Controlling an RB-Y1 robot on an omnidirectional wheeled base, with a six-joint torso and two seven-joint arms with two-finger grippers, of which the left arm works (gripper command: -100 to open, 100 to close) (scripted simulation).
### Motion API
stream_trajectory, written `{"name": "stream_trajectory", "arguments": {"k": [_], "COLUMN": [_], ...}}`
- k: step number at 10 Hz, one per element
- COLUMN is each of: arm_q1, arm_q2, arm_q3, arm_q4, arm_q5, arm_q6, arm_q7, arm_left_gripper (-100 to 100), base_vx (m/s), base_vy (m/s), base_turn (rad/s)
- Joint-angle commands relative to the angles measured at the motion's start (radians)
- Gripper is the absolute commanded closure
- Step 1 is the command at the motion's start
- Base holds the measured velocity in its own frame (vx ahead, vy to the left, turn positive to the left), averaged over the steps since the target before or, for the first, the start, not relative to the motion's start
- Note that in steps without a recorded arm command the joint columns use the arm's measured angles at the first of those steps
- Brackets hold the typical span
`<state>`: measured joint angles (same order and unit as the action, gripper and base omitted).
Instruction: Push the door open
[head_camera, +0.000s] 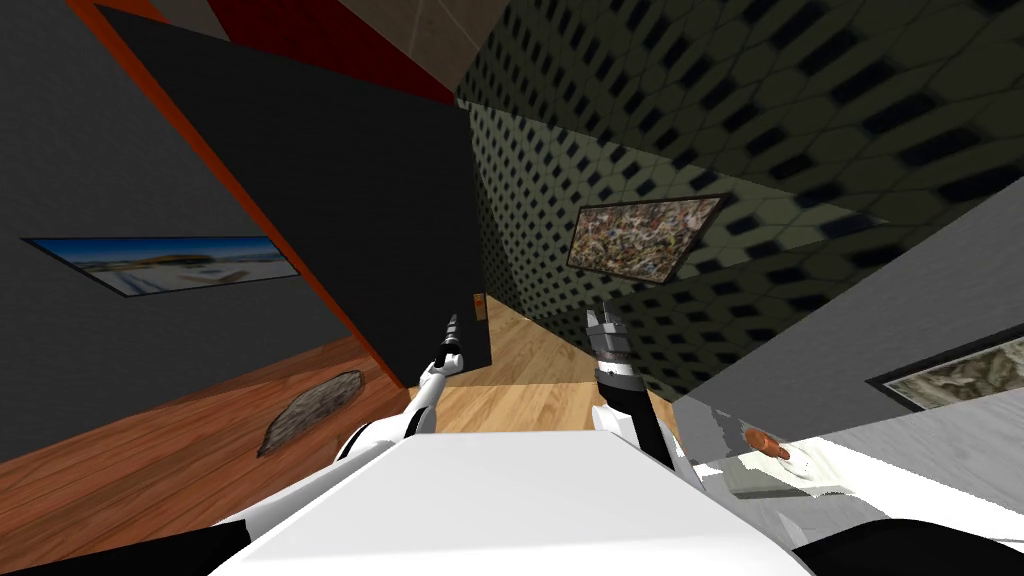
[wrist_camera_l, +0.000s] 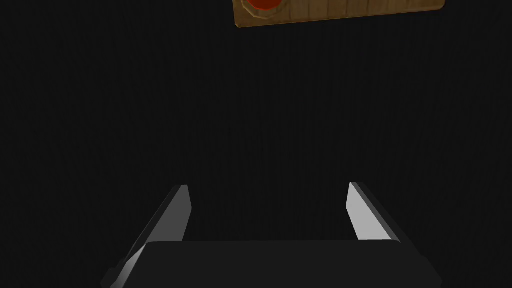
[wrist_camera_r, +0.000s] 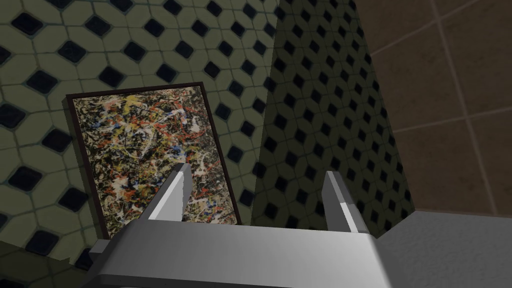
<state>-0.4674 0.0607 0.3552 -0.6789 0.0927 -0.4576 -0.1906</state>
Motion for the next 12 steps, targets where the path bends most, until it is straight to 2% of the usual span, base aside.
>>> {"name": "stream_trajectory", "arguments": {"k": [1,12], "arm_q1": [0.0,-0.012], "arm_q2": [0.003,0.03], "arm_q3": [0.002,0.025], "arm_q4": [-0.001,0.015], "arm_q5": [0.0,0.006], "arm_q6": [-0.001,-0.014], "arm_q7": [-0.002,-0.021], "arm_left_gripper": [-100,-100], "base_vx": [-0.176,-0.165], "base_vy": [0.11,0.087], "base_turn": [-0.057,-0.065]}}
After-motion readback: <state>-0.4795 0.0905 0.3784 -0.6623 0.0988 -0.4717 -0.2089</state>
